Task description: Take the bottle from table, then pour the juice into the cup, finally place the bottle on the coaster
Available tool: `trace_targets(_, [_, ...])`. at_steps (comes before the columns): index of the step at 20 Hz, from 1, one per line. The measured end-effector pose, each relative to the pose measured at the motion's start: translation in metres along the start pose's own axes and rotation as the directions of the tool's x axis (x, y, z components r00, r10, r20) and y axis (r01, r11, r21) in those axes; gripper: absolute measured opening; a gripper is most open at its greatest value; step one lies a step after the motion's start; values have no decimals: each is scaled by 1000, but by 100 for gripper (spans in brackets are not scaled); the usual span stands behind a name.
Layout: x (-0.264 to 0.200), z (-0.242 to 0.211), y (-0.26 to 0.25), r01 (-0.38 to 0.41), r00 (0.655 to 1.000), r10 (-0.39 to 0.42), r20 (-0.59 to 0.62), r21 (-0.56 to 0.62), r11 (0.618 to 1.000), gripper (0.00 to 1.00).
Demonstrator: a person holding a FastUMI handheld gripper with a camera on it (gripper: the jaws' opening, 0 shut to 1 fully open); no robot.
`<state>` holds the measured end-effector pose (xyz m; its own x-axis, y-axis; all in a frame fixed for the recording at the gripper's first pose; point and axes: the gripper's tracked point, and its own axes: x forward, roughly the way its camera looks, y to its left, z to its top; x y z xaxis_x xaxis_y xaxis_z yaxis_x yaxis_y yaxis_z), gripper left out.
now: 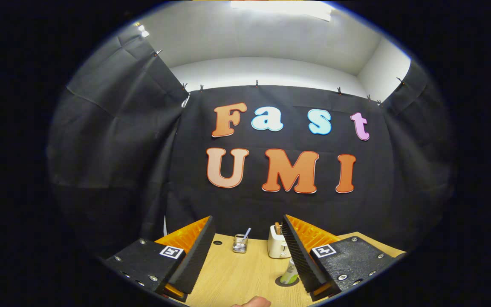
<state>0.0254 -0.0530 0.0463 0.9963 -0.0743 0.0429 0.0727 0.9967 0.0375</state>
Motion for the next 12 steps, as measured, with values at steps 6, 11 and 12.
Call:
trace_targets(6, [5, 15, 9, -1, 998, 1, 60, 13, 1000, 94])
trace_targets(11, [11, 13, 10, 23, 998, -24, 61, 20, 1000, 94])
trace_targets(12, [14, 10, 8, 29, 998, -30, 55, 20, 999, 94])
